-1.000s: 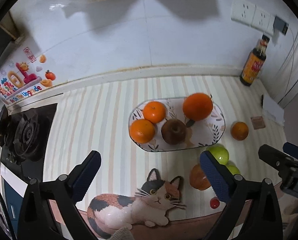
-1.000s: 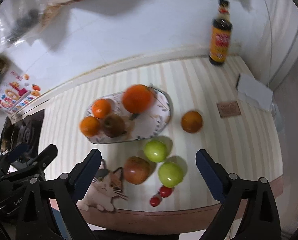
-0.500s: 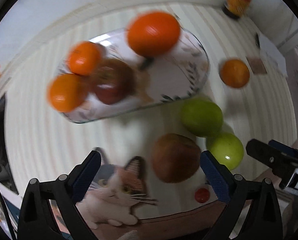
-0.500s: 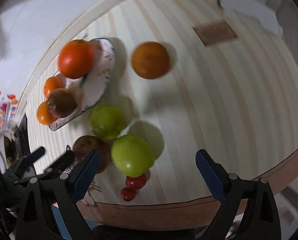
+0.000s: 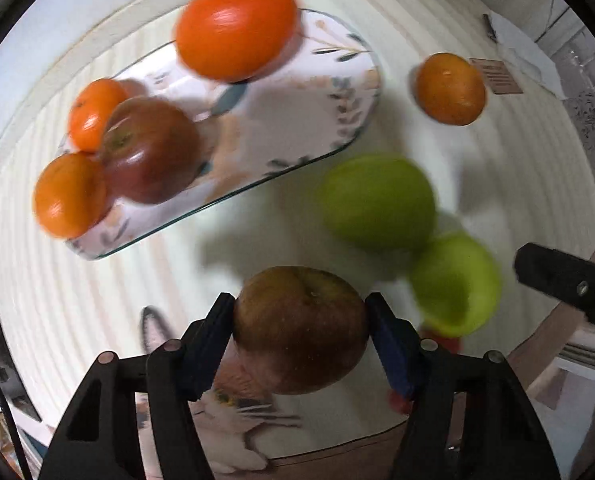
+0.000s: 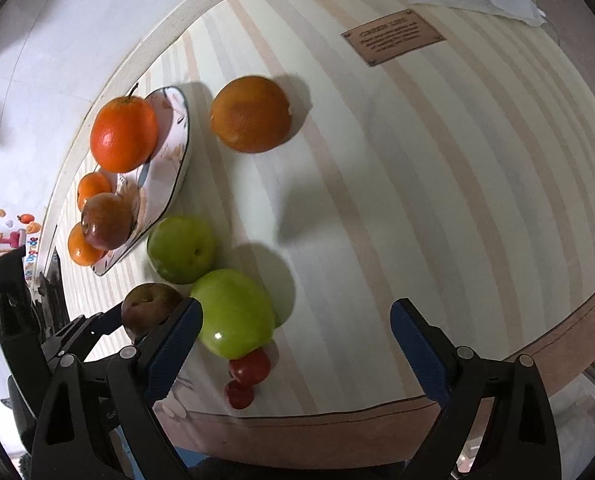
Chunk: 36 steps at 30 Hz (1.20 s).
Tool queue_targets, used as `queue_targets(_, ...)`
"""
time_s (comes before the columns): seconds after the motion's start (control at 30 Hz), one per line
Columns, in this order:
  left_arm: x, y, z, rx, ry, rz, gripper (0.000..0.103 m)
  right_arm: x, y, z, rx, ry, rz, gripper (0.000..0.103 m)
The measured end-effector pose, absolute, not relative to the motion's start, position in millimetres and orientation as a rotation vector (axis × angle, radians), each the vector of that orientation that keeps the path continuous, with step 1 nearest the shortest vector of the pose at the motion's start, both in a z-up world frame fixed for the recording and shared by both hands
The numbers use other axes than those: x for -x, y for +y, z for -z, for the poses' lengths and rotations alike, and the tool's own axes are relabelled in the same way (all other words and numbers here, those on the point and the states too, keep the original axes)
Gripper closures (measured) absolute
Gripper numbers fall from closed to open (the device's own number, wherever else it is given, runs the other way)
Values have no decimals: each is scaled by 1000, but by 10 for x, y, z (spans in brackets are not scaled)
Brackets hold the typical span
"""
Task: Organize fruits
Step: 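Grasp a green apple with the right tool while the left tool grasps a red apple, then lower both apples onto the plate and open both tools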
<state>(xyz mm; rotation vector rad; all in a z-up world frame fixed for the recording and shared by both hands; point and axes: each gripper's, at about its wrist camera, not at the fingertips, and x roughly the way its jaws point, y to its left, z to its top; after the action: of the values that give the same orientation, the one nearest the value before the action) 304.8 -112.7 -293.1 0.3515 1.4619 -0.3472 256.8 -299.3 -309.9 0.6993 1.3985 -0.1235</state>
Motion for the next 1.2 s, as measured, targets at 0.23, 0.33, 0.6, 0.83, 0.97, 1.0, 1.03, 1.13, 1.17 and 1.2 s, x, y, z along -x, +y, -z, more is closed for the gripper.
queue_targets(0.23,-3014,-481,2888,-245,1502,218,38,-2694,-2641,3124,-645,1416,10,6)
queue_targets(0.33,-3048,-372,3008,-186,1549,196,38,-2764,-2510,3194,-618,1429,-5,14)
queue_targets(0.6,-3097,-384,2995,-130,1522,179,39,-2860,-2304,3291,-486,1442,-23,41)
queue_targets(0.83,-3202,-383,2672,-106,1475,202,39,-2864,-2249,3235,-492,1433,-34,41)
queue_targets(0.97,-3402,-378,2128,-31,1403,254,39,-2886,-2293,3004,-534,1392,-71,42)
queue_targets(1.0,-3484,-388,1994,-18,1384,265,39,-2920,-2293,2921,-537,1376,-84,42)
queue_targets(1.03,-3588,-409,1861,-7,1367,273,39,-2970,-2286,2836,-535,1359,-92,42)
queue_targets(1.13,-3886,-369,1688,18,1344,290,39,-3154,-2266,2657,-544,1309,-112,42)
queue_targets(1.17,-4050,-376,1650,27,1345,284,39,-3219,-2273,2615,-553,1297,-115,42)
queue_targets(1.2,-4157,-400,1640,28,1348,281,39,-3331,-2267,2581,-555,1282,-114,42)
